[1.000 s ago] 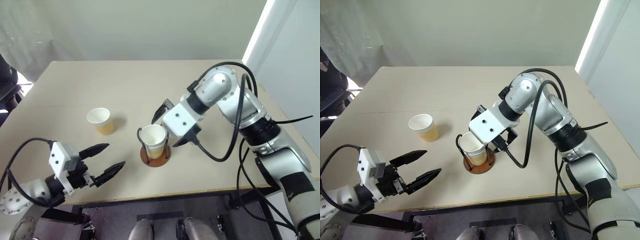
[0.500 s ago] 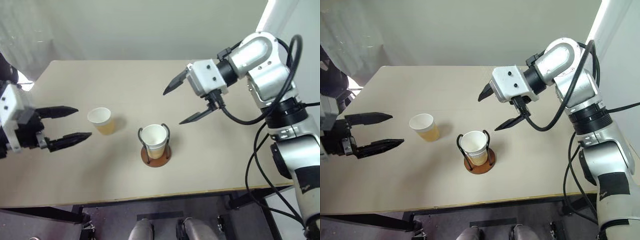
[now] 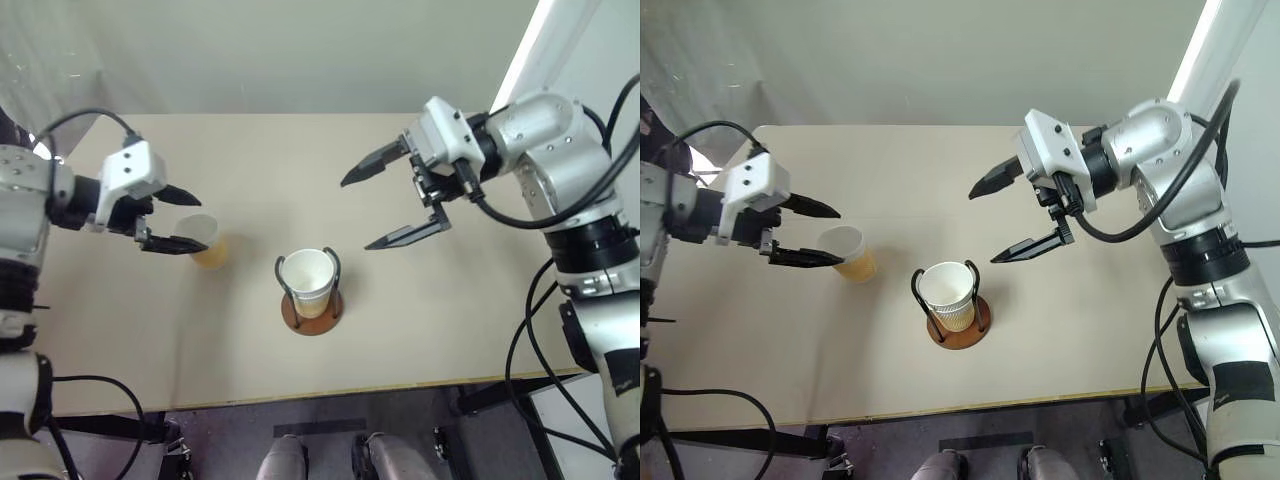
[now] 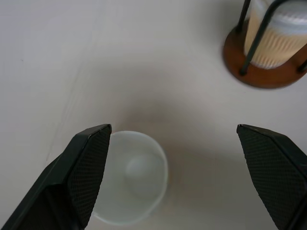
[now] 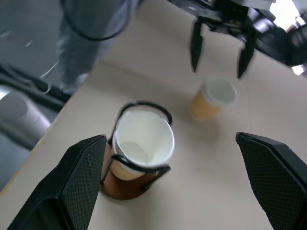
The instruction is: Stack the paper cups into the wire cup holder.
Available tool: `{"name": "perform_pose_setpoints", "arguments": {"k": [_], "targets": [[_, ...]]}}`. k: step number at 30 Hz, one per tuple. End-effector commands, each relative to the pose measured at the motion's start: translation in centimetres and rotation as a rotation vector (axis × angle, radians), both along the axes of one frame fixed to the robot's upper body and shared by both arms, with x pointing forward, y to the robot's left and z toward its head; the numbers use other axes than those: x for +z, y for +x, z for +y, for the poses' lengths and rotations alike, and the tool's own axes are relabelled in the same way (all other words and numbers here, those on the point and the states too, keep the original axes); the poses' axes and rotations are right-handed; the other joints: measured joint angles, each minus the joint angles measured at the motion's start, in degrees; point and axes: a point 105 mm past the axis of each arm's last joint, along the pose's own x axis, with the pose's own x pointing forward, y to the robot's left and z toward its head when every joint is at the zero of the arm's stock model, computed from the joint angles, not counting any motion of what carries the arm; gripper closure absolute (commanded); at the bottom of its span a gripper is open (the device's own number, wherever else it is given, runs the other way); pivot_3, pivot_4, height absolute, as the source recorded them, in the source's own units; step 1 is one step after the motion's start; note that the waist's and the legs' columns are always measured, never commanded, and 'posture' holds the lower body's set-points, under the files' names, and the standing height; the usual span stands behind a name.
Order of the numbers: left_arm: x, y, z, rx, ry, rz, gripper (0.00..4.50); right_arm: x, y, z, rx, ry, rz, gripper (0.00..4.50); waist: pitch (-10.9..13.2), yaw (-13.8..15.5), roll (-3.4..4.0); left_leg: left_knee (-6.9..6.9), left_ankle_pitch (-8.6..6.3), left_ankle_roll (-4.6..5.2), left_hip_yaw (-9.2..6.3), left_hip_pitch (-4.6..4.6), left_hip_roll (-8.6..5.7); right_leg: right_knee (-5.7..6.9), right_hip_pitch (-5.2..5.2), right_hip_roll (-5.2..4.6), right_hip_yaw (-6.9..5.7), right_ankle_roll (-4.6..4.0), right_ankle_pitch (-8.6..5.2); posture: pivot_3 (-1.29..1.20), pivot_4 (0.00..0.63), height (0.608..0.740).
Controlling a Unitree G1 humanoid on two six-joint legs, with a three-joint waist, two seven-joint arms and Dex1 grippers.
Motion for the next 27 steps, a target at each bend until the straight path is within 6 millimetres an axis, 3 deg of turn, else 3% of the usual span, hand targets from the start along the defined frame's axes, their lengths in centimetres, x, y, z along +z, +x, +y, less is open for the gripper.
{"name": "perform_pose_setpoints", "arguments": {"k": [1,9,13,21,27], "targets": [[1.0,0.1,0.4,-0.032,0.042,-0.011,0.00,1.3,1.3,-1.2,-0.155,0.077,-0.059,0.04,0.00,-0.08,0.00,0.00,0.02,0.02,0.00,-0.02,0.00,-0.02,-0.01,0.00,0.00,0.02,-0.01,0.00,0.150,0.740],[0.7,0.9,-0.1,-0.059,0.055,0.006,0.00,1.1,1.9,-2.4,-0.251,0.114,-0.056,0.04,0.00,-0.10,0.00,0.00,0.05,0.12,0.01,-0.11,0.00,-0.10,-0.04,0.00,0.02,0.27,-0.04,0.00,0.150,0.740],[-0.7,1.2,-0.5,-0.076,0.085,0.051,0.00,1.3,1.9,-2.5,-0.267,0.128,-0.063,0.04,0.00,-0.11,0.00,0.10,0.09,0.19,0.01,-0.13,-0.01,-0.08,-0.02,-0.01,0.02,0.37,0.02,0.00,0.150,0.740],[-2.0,0.9,-0.1,-0.074,0.117,0.109,0.00,1.9,0.6,-2.1,-0.216,0.155,-0.043,0.04,0.00,-0.10,0.00,0.50,0.10,0.27,0.01,-0.27,-0.02,-0.02,-0.02,-0.01,0.02,0.60,0.16,0.00,0.150,0.740],[-1.7,1.0,0.2,-0.057,0.126,0.103,0.00,2.1,0.0,-1.8,-0.192,0.170,-0.027,0.04,0.00,-0.10,0.00,0.90,0.04,0.39,0.01,-0.43,-0.03,-0.02,-0.02,-0.01,0.02,0.76,0.27,0.00,0.150,0.740]]}}
